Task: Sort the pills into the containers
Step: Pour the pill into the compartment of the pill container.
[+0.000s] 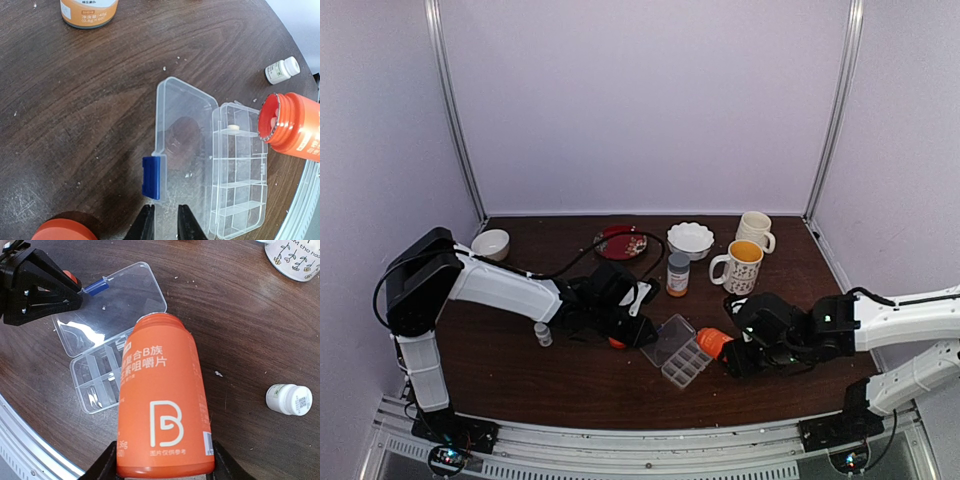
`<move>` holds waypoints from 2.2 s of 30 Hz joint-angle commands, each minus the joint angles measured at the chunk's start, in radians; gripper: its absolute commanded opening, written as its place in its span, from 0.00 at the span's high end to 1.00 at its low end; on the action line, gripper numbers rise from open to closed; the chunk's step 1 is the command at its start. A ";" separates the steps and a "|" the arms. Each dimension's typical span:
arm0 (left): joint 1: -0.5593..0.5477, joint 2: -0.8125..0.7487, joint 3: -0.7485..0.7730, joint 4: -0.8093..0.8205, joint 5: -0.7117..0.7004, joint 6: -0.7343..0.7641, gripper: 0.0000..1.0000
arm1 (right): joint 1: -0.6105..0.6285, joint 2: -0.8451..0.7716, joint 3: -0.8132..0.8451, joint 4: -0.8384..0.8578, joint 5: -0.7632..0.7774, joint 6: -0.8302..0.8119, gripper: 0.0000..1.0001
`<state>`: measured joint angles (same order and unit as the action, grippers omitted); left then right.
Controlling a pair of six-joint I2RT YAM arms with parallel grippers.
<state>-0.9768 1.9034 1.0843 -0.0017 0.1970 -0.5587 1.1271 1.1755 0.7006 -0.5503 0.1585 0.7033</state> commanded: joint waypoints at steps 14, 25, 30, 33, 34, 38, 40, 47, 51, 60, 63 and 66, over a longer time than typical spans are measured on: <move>0.007 -0.014 0.011 0.020 -0.007 -0.003 0.81 | -0.029 -0.057 -0.018 -0.002 0.031 0.017 1.00; 0.006 -0.013 0.012 0.022 -0.007 -0.003 0.81 | -0.033 -0.023 -0.020 0.056 -0.037 -0.018 1.00; 0.006 -0.013 0.008 0.021 -0.006 -0.003 0.81 | -0.020 -0.013 0.013 0.031 -0.012 -0.017 1.00; 0.007 -0.014 0.011 0.021 -0.006 -0.003 0.81 | -0.037 0.016 0.018 -0.003 -0.036 -0.025 1.00; 0.007 -0.014 0.011 0.022 -0.006 -0.003 0.81 | -0.032 0.024 0.043 -0.042 0.003 -0.020 1.00; 0.007 -0.013 0.009 0.022 -0.008 -0.004 0.81 | -0.030 -0.026 -0.015 0.044 -0.024 -0.025 1.00; 0.007 -0.013 0.011 0.022 -0.006 -0.004 0.81 | -0.044 0.023 0.020 -0.012 -0.041 -0.023 1.00; 0.006 -0.012 0.011 0.022 -0.007 -0.004 0.81 | -0.034 0.029 0.025 -0.027 0.000 -0.011 1.00; 0.006 -0.012 0.009 0.022 -0.007 -0.004 0.81 | -0.008 -0.007 0.021 0.014 0.027 -0.007 1.00; 0.007 -0.012 0.009 0.022 -0.007 -0.004 0.81 | -0.031 0.017 0.005 0.040 -0.021 -0.010 1.00; 0.007 -0.012 0.009 0.022 -0.008 -0.005 0.81 | -0.008 0.052 0.056 -0.045 0.038 -0.008 1.00; 0.007 -0.012 0.009 0.022 -0.007 -0.005 0.81 | -0.012 -0.016 -0.003 0.051 0.011 -0.001 1.00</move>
<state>-0.9768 1.9034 1.0843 -0.0017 0.1970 -0.5591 1.1133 1.2190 0.7216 -0.5632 0.1596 0.6876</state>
